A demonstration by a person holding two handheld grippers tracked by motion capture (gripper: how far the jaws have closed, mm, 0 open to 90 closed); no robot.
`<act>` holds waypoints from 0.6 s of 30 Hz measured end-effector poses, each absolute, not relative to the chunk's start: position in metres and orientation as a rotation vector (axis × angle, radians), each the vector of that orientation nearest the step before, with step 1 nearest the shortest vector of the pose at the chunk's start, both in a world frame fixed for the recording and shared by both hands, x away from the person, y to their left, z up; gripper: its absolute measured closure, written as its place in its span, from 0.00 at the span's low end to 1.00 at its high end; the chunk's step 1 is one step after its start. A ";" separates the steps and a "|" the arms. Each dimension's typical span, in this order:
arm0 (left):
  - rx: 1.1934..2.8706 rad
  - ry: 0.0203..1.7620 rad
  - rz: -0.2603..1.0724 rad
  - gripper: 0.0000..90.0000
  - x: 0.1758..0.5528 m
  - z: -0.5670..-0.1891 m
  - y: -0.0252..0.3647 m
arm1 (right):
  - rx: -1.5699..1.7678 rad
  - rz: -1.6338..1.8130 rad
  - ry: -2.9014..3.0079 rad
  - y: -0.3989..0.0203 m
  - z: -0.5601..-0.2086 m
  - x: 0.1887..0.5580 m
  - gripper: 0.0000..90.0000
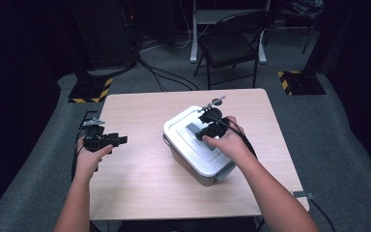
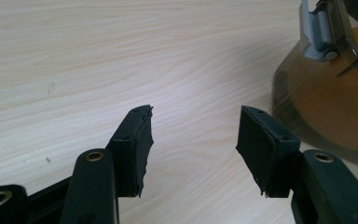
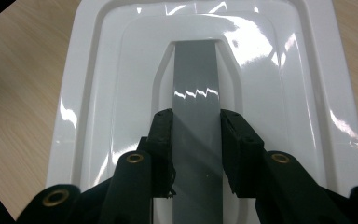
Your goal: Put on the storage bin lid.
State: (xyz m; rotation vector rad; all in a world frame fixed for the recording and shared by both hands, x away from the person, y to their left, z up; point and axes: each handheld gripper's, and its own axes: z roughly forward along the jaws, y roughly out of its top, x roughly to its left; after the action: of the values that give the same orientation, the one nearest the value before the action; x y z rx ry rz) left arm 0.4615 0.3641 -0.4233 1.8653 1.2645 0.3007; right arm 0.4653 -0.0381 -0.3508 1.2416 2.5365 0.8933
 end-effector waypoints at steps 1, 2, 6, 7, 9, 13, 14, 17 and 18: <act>1.863 1.267 0.300 0.50 0.462 -0.423 0.364 | 1.231 0.897 2.540 -0.037 -0.351 0.466 0.74; 1.863 1.267 0.300 0.50 0.461 -0.424 0.364 | 1.227 0.897 2.547 -0.036 -0.352 0.466 0.74; 1.868 1.264 0.297 0.50 0.462 -0.424 0.364 | 1.221 0.896 2.551 -0.035 -0.353 0.465 0.74; 1.870 1.263 0.299 0.50 0.462 -0.424 0.364 | 1.217 0.893 2.558 -0.034 -0.354 0.465 0.74; 1.872 1.264 0.299 0.50 0.462 -0.424 0.364 | 1.215 0.890 2.562 -0.034 -0.354 0.465 0.74; 1.869 1.268 0.296 0.50 0.462 -0.425 0.364 | 1.207 0.893 2.564 -0.034 -0.356 0.465 0.74; 1.868 1.269 0.296 0.50 0.462 -0.425 0.364 | 1.206 0.894 2.564 -0.034 -0.356 0.465 0.74; 1.869 1.270 0.297 0.50 0.462 -0.426 0.364 | 1.205 0.888 2.563 -0.034 -0.357 0.465 0.74; 1.869 1.272 0.294 0.50 0.462 -0.426 0.364 | 1.204 0.886 2.565 -0.034 -0.357 0.465 0.74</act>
State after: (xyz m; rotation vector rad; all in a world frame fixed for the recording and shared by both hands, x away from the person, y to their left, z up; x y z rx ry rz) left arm 0.4623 0.3637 -0.4258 1.8687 1.2716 0.2942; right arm 0.4655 -0.0345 -0.3572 1.2045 2.5646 0.8859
